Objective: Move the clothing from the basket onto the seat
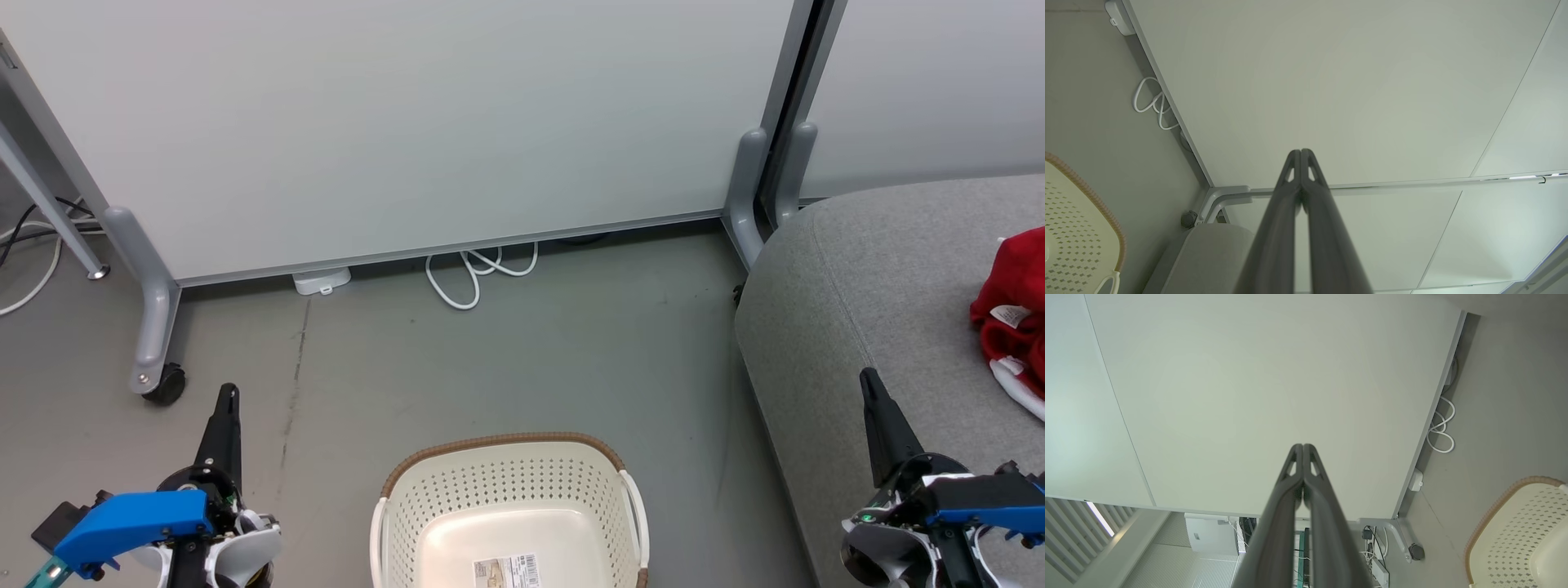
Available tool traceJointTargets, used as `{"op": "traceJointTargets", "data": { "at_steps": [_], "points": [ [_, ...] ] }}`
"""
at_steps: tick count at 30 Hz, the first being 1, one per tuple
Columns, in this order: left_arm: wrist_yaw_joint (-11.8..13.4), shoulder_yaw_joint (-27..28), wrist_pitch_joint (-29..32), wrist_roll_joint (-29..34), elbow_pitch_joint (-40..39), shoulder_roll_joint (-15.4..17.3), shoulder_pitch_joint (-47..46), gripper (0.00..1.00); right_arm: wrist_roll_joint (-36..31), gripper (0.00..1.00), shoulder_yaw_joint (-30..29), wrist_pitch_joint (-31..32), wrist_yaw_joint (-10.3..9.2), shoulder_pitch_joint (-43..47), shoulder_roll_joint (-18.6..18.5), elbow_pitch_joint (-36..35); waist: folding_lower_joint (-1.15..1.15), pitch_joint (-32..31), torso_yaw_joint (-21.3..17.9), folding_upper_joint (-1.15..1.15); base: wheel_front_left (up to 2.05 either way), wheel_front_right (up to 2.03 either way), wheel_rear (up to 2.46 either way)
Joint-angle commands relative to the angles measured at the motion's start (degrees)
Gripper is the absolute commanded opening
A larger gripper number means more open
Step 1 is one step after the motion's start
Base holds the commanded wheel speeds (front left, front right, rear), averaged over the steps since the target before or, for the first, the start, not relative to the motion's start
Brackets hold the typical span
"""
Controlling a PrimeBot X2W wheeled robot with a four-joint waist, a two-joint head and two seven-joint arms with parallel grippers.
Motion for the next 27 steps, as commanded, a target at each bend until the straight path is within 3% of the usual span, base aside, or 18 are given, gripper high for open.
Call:
{"op": "traceJointTargets", "data": {
  "at_steps": [1, 27],
  "points": [
    [-0.47, 0.14, 0.37, -0.93, -0.39, 0.07, -0.77, 0.00, 1.19, 0.00, 0.04, 0.33, 0.02, 0.75, -0.29, -0.20, 0.00, -0.03, -0.03, 0.00, 0.00, 0.00, 0.00],
    [-0.53, 0.29, 0.79, -2.58, -0.43, 0.07, -0.71, 0.00, 2.82, 0.00, 0.06, 0.76, 0.02, 0.80, -0.28, -0.21, 0.00, -0.16, -0.14, 0.00, 0.00, 0.00, 0.00]
  ]
}}
